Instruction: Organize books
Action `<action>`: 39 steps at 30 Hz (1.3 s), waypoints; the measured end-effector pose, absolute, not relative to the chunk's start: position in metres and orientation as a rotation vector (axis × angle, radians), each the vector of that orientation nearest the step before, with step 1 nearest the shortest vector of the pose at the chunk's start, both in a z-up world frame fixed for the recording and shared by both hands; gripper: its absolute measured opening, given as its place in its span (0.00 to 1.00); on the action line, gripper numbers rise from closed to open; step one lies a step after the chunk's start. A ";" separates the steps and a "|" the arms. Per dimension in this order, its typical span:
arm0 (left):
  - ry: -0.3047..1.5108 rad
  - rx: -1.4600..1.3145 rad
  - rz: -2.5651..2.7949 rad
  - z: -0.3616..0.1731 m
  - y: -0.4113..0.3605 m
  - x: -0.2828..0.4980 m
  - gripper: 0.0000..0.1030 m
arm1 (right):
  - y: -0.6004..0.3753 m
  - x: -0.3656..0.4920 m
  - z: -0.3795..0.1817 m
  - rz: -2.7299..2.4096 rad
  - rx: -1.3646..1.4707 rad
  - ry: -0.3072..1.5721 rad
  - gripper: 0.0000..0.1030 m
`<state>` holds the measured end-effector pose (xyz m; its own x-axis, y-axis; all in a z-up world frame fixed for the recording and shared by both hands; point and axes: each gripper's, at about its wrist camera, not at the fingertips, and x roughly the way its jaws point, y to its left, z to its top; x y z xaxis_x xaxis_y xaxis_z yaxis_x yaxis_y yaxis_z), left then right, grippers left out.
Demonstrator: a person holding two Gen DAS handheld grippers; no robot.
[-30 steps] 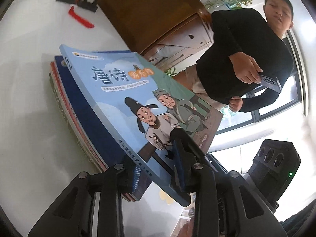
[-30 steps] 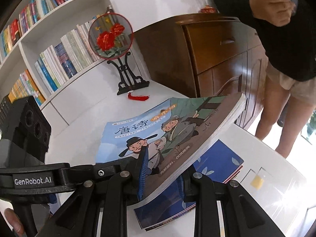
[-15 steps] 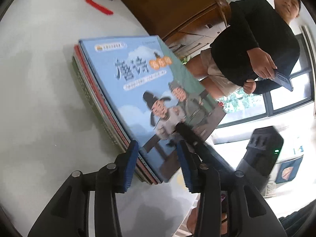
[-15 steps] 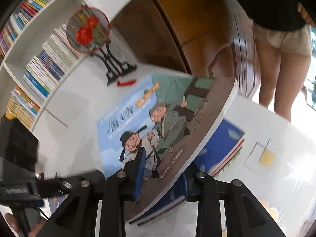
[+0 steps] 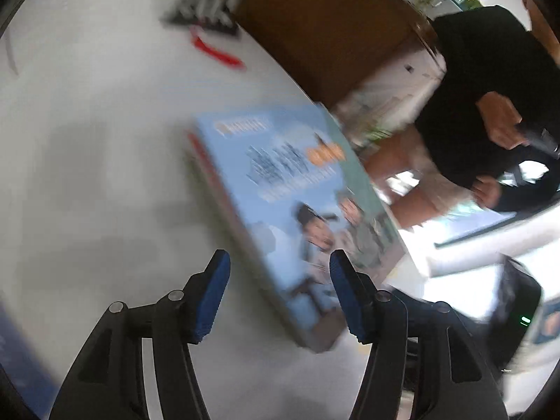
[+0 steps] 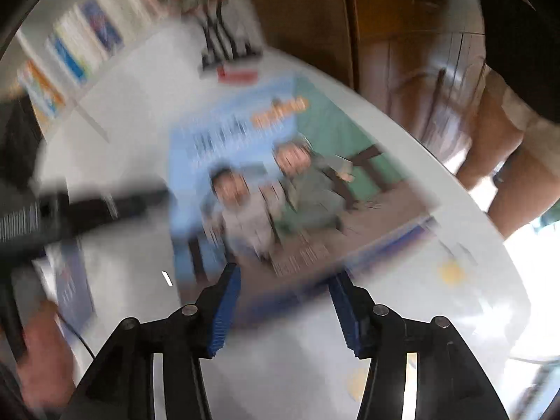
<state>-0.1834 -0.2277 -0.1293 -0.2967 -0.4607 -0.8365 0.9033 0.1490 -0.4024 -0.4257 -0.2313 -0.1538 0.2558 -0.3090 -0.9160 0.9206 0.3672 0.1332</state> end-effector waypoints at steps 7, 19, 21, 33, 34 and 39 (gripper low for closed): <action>0.795 0.520 -1.137 -0.038 -0.171 -0.147 0.72 | -0.215 -0.370 -0.060 -0.952 0.413 0.921 0.64; 0.682 0.405 -0.731 0.065 -0.082 -0.079 0.93 | -0.186 -0.192 0.030 -0.714 0.222 0.799 0.72; 0.680 0.365 -0.676 0.070 -0.063 -0.068 0.93 | -0.177 -0.171 0.038 -0.695 0.190 0.788 0.72; 0.659 0.277 -0.569 0.070 -0.015 -0.045 0.94 | -0.145 -0.117 0.051 -0.718 0.146 0.815 0.74; 0.675 0.270 -0.579 0.066 -0.014 -0.044 0.94 | -0.143 -0.120 0.049 -0.725 0.146 0.820 0.74; 0.782 0.278 -0.581 0.050 -0.016 -0.038 0.94 | -0.143 -0.123 0.040 -0.729 0.196 0.840 0.74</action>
